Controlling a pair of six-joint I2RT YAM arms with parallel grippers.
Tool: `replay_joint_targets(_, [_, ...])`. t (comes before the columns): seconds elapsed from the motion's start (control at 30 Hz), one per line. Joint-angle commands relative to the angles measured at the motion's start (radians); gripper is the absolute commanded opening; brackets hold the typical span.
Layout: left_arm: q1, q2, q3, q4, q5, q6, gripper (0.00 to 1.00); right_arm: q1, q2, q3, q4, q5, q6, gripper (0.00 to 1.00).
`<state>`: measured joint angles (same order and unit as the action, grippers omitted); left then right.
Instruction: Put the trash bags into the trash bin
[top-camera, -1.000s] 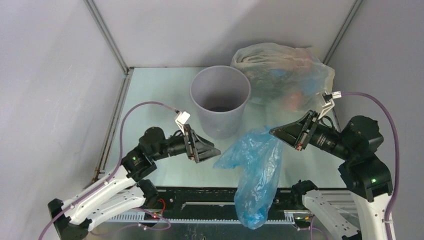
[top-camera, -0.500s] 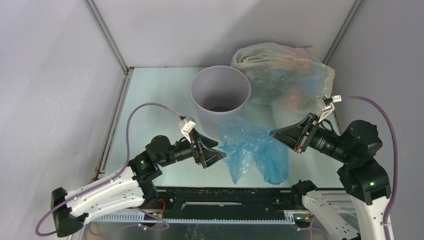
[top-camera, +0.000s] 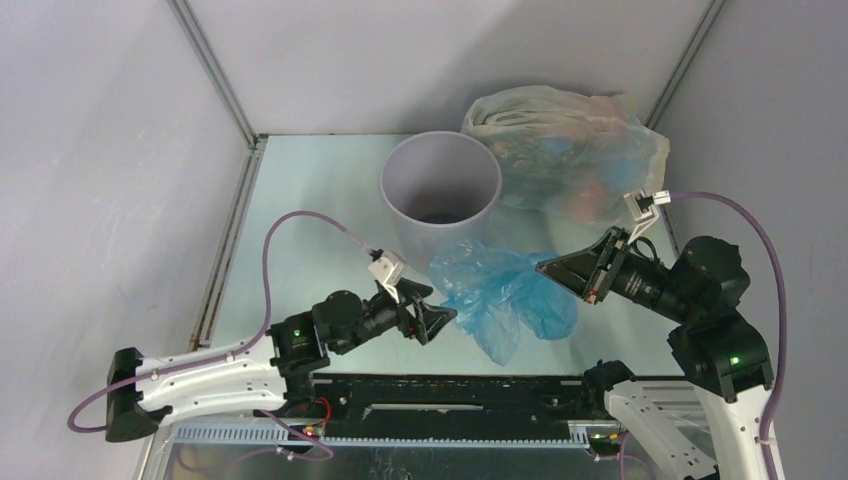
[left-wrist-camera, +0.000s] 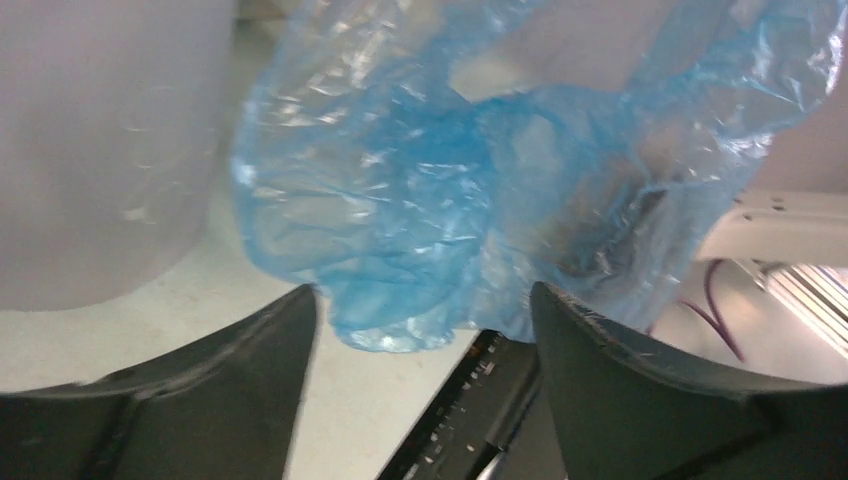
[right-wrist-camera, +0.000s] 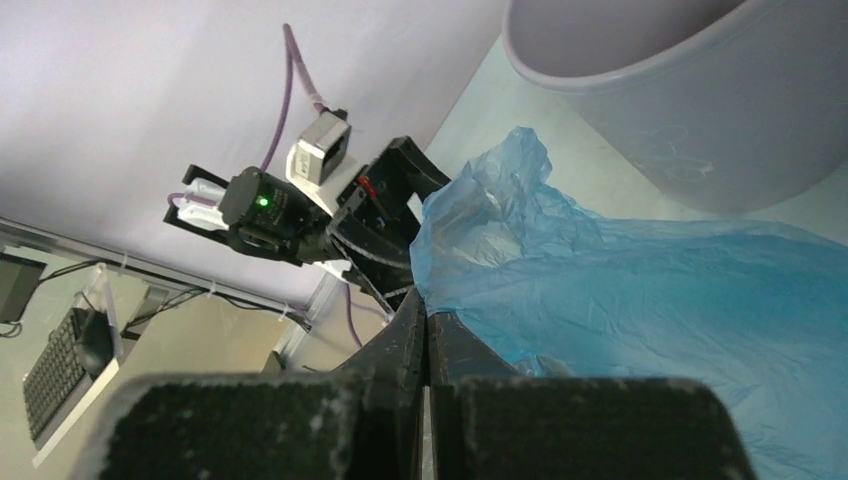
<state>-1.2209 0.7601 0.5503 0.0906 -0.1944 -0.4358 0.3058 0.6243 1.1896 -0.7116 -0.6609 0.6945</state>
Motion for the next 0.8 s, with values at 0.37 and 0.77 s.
replay_joint_targets(0.37, [0.146,0.007,-0.125,0.183,0.127,-0.149,1.00,0.005,-0.044,-0.042,-0.052,0.016,-0.070,0.00])
replay_joint_targets(0.77, [0.162,0.393,-0.060,0.489,0.268,-0.255,0.97,0.004,-0.094,-0.042,-0.111,0.039,-0.084,0.00])
